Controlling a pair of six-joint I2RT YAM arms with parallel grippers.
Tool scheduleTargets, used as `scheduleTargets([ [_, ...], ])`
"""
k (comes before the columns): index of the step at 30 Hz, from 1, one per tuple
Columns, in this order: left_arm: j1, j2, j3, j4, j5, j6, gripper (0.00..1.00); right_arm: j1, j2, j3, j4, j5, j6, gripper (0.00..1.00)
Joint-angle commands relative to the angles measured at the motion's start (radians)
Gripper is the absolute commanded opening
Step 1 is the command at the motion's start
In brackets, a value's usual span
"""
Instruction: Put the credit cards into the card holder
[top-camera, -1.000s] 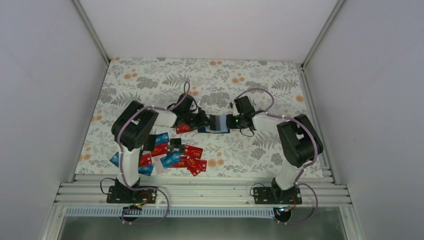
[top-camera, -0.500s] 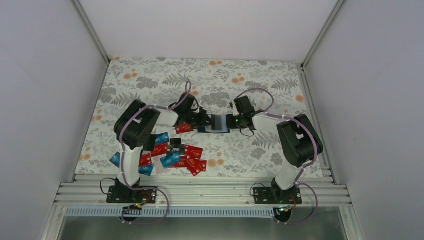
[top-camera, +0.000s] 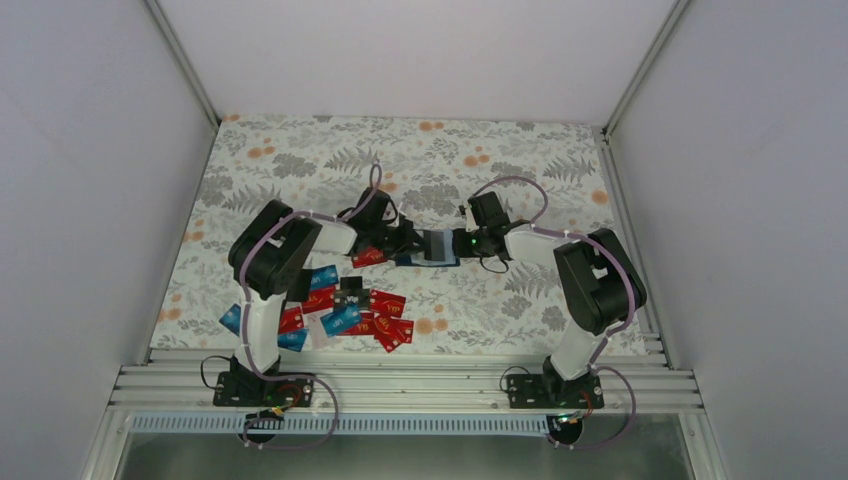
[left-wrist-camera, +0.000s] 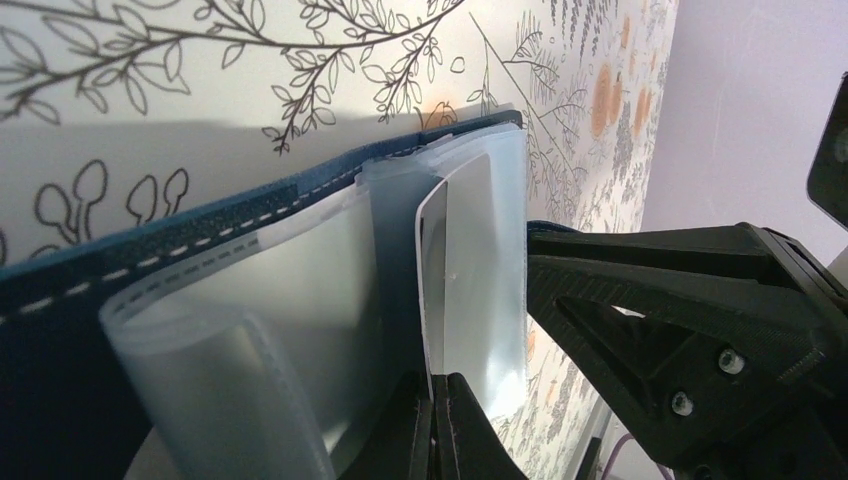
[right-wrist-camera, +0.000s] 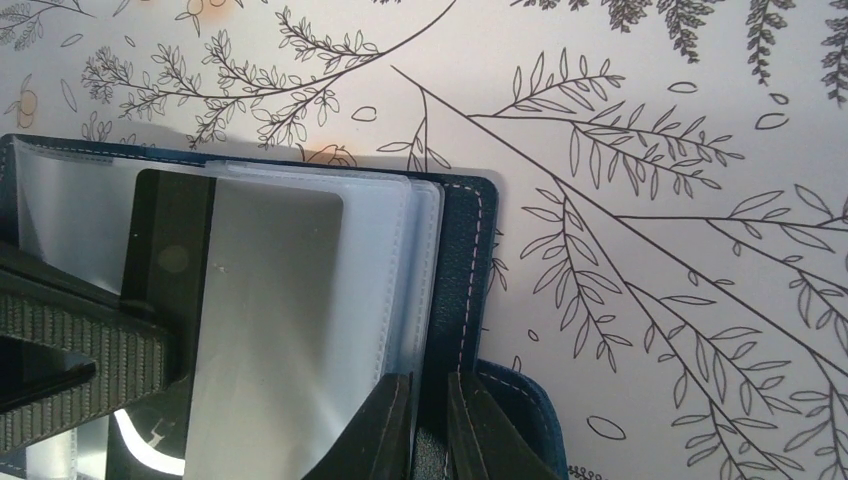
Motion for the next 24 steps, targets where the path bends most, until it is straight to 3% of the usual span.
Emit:
scheduleTargets([
  [1, -0.013, 0.01, -0.046, 0.006, -0.006, -0.068, 0.02, 0.004, 0.066, -0.027, -0.073, 0.01, -0.009, 0.14],
  [24, -0.049, 0.08, 0.064, -0.073, -0.001, -0.058, 0.02, 0.006, 0.066, -0.027, -0.071, -0.001, -0.014, 0.13],
])
